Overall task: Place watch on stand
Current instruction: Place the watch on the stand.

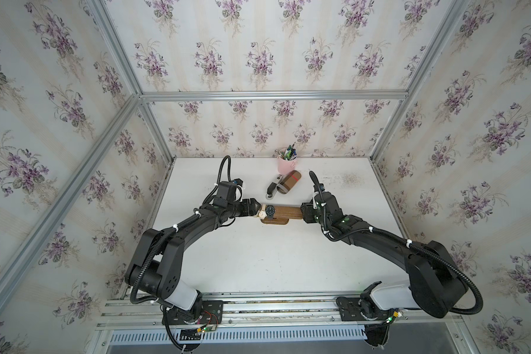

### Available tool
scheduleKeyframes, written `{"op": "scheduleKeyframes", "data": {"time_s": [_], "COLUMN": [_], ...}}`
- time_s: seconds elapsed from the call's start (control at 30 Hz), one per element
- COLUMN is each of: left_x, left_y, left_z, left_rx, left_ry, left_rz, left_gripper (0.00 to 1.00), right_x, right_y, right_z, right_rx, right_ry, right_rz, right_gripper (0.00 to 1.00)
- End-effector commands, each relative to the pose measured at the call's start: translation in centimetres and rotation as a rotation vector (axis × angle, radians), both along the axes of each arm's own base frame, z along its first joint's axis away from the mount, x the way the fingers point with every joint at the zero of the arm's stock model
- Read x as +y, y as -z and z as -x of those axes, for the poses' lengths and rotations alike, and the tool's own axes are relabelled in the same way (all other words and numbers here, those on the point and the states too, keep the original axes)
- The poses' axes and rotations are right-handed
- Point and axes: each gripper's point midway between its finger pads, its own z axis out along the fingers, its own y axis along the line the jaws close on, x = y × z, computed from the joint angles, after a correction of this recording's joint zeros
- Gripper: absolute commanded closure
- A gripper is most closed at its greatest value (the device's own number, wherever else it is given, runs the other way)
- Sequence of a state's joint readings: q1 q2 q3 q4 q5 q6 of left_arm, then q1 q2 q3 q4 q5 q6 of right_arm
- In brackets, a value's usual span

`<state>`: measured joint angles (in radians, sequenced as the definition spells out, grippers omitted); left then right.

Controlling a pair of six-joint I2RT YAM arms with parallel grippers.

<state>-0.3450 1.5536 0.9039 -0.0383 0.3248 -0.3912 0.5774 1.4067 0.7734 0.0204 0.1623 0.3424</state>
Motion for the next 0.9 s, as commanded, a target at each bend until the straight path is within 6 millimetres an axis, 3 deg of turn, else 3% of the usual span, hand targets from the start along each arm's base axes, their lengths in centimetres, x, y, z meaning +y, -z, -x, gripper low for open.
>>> {"op": "scheduleKeyframes", "data": {"time_s": [0.0,0.43,0.87], "left_x": [-1.0,-1.6,-1.6], "left_y": [-0.9,-1.0,-1.1], "left_z": [0.2,1.1,1.3], "left_rx": [-0.032,-0.037,-0.039], "left_ry": [0.053,0.061,0.054], "left_rz": [0.016,0.007,0.002], "left_gripper": [0.21,0.21,0.21], "right_x": [0.8,3.4,8.1], "right_y": [-0.8,-0.3,0.6], "right_z": [-0.6,-0.9,-1.0], "right_rx": [-0.018,-0.009,0.005], "right_ry": [-0.001,-0.029,-0.072], "right_rz": [-0.029,-0.008,0.024], "right_gripper": [0.70,0.70,0.68]}}
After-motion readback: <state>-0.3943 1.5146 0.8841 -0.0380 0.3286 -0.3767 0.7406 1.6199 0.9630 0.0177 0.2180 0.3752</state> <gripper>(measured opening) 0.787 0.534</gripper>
